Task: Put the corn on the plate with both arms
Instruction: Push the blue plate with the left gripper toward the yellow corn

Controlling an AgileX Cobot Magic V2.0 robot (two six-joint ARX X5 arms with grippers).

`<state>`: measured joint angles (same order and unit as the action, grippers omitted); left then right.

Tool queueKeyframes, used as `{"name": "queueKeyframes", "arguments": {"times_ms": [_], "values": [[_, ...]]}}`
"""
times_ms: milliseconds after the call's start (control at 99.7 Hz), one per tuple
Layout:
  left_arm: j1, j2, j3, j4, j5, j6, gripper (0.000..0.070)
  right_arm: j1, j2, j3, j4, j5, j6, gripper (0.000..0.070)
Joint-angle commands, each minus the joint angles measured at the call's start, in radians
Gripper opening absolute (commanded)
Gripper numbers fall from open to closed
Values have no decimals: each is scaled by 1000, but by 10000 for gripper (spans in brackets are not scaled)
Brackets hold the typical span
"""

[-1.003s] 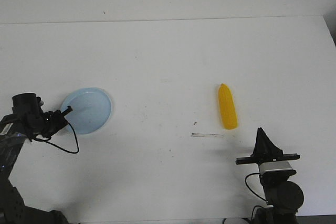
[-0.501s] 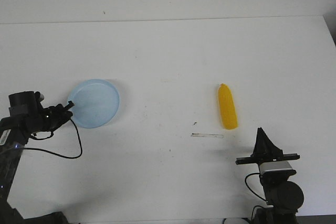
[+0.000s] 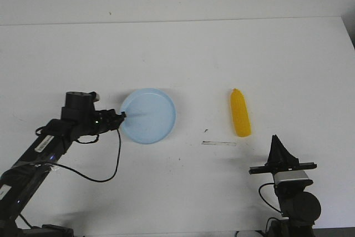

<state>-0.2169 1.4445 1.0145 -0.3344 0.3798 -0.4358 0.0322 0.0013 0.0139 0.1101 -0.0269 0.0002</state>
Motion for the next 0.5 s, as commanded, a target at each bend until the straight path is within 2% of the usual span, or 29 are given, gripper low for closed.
{"name": "queueKeyframes", "arguments": {"times_ms": [0,100,201,321,491], "values": [[-43,41,16,25,-9,-63,1,1,0,-1,13,0,10,12],[-111,96,16,75,-29,-129,1,1,0,-1,13,0,10,12],[-171,139,16,105,-55,-160,1,1,0,-1,13,0,10,12],[-213,152,16,103,-98,-164,1,1,0,-1,13,0,10,12],[-229,153,16,105,-116,-164,3,1,0,-1,12,0,10,13]]}}
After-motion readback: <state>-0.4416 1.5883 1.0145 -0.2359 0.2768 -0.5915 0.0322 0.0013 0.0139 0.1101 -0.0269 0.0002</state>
